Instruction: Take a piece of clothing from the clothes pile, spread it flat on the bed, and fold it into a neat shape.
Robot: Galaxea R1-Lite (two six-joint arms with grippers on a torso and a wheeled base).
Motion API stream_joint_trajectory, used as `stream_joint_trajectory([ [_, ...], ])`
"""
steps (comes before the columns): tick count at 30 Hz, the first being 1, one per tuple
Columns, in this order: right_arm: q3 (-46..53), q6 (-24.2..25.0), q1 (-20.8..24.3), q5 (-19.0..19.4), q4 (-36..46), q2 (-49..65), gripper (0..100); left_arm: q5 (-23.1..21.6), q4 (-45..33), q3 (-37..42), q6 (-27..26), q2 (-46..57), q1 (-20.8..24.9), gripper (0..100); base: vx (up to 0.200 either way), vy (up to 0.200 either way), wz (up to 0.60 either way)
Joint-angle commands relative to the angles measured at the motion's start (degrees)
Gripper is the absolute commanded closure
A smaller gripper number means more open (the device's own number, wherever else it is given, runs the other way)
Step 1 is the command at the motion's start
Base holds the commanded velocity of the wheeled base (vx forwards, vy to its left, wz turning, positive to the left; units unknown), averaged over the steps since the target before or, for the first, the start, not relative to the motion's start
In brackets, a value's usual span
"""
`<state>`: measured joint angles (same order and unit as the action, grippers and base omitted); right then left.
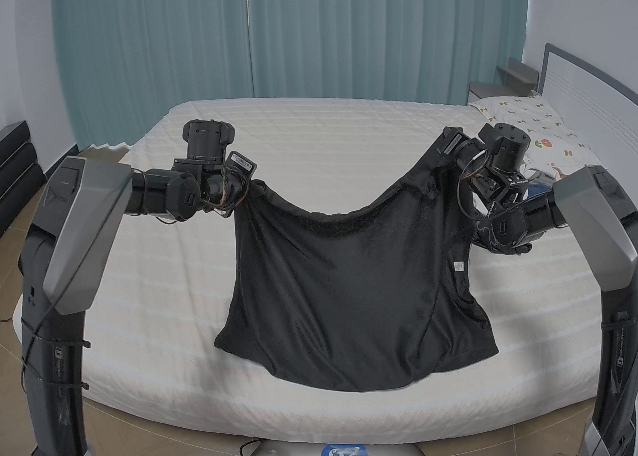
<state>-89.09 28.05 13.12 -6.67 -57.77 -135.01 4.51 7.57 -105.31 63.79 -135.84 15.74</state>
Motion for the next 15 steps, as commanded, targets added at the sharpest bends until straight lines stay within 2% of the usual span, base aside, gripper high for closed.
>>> stream_joint_trajectory([
  [1,-6.27,-0.10,-0.55,-0.45,0.64,-7.46,100,0.06,0.08,-5.96,0.02,-7.33,-0.62,100,0.000,0.000,0.00],
  [3,-9.26,-0.10,-0.81,-0.45,0.82,-9.39,100,0.15,0.08,-9.03,0.19,-9.18,-0.97,100,0.000,0.000,0.00],
  [8,-15.85,-0.19,-0.81,-1.68,3.81,-13.79,100,0.06,1.31,-9.28,0.98,-11.55,-0.88,100,0.000,0.000,0.00],
  [9,-17.26,-0.19,-0.81,-1.68,5.04,-14.75,100,0.15,2.10,-9.28,1.07,-12.17,-0.97,0,0.000,0.000,0.00],
  [10,-18.05,-0.19,-0.81,-1.59,5.83,-15.19,0,0.15,2.98,-9.28,1.16,-12.52,-0.97,0,0.000,0.000,0.00],
  [15,-20.42,-0.19,-1.16,-1.33,9.26,-17.92,0,0.59,7.63,-9.28,3.09,-13.93,-2.29,0,0.000,0.000,0.00],
])
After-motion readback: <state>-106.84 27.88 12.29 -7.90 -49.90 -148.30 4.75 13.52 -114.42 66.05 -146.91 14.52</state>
